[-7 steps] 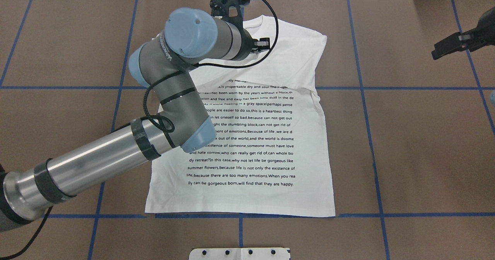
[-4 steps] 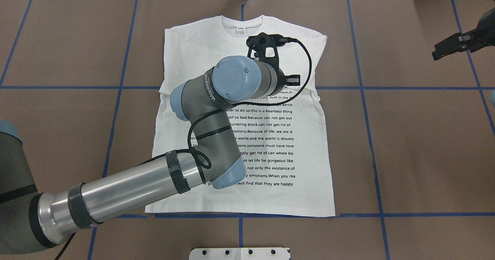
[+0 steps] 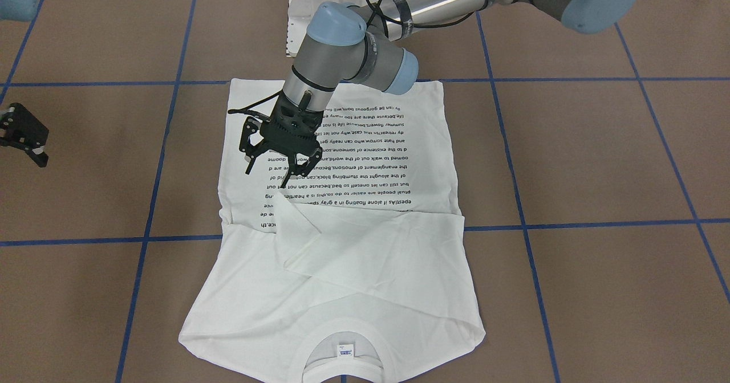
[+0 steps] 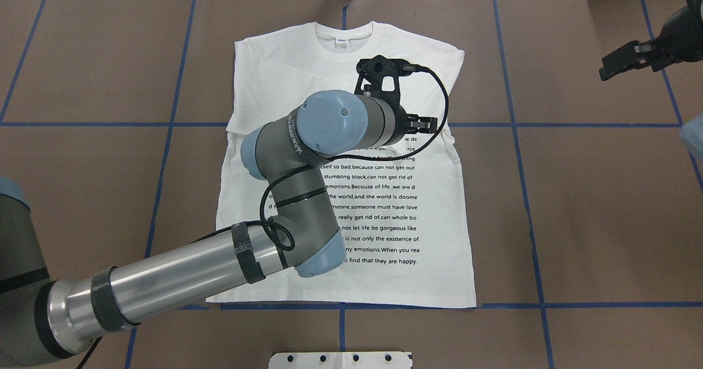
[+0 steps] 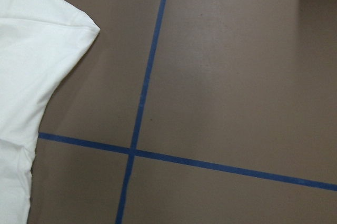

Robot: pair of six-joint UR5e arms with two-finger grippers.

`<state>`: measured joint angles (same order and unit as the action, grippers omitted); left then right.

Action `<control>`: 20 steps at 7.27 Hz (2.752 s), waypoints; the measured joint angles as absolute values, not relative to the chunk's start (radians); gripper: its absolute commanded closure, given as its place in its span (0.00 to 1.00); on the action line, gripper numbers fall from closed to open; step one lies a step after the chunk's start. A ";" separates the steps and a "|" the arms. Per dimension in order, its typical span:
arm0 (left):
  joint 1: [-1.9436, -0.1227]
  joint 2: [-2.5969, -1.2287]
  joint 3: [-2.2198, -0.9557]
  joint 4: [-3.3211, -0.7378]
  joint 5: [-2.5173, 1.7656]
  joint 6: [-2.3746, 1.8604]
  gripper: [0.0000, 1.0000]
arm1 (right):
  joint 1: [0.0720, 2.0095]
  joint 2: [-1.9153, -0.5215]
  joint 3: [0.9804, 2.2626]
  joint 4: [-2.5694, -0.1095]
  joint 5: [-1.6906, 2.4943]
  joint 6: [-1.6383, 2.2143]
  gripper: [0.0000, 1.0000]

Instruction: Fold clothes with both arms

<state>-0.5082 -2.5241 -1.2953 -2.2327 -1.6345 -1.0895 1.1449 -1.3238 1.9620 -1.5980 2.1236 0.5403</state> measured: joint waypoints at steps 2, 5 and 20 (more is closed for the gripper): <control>-0.655 -2.391 -1.448 -2.107 -1.793 -0.859 0.00 | 0.996 -1.191 1.918 -1.604 2.002 0.745 0.00; -0.915 -2.152 -1.607 -2.027 -2.020 -0.432 0.00 | 0.775 -0.932 1.720 -1.651 1.784 0.985 0.00; -1.077 -1.937 -1.635 -2.121 -2.152 -0.181 0.00 | 0.537 -0.497 1.002 -1.573 1.423 1.105 0.32</control>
